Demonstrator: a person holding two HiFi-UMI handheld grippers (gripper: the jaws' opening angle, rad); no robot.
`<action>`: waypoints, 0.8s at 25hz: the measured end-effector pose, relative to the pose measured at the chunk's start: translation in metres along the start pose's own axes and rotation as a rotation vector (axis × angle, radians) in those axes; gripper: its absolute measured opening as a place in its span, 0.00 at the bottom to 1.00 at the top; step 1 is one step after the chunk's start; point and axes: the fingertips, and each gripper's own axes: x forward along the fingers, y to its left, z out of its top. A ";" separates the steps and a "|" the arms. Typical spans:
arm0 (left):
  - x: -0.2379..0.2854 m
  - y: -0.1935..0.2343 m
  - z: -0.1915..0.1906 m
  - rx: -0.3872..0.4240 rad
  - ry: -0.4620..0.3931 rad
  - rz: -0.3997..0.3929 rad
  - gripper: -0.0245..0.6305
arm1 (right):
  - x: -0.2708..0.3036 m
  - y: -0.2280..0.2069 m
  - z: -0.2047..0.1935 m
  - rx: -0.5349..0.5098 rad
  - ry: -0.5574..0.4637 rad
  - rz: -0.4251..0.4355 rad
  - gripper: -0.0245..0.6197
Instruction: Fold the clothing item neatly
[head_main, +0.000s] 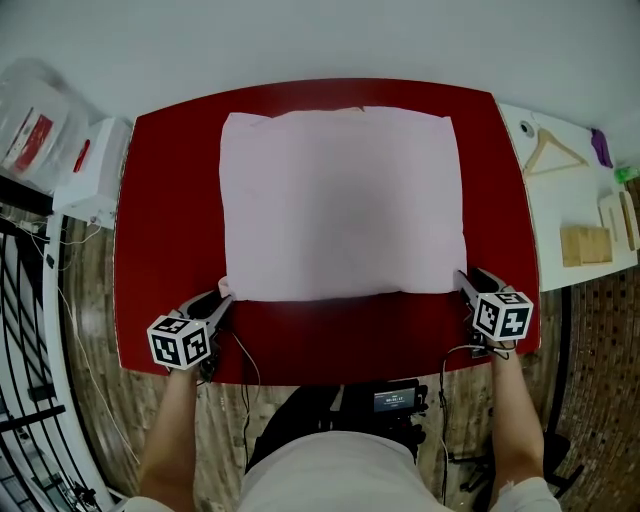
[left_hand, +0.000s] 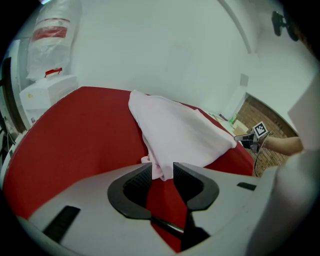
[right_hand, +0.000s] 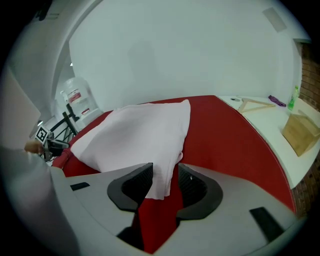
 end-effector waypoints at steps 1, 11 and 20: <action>0.002 0.001 -0.001 -0.003 0.006 -0.002 0.23 | 0.002 0.003 -0.002 0.010 0.000 0.003 0.25; 0.025 -0.004 -0.002 -0.063 0.035 -0.049 0.11 | 0.014 0.000 -0.020 0.232 0.013 0.035 0.15; 0.024 -0.001 -0.011 -0.056 0.040 -0.062 0.08 | 0.015 -0.014 -0.026 0.209 0.020 0.016 0.10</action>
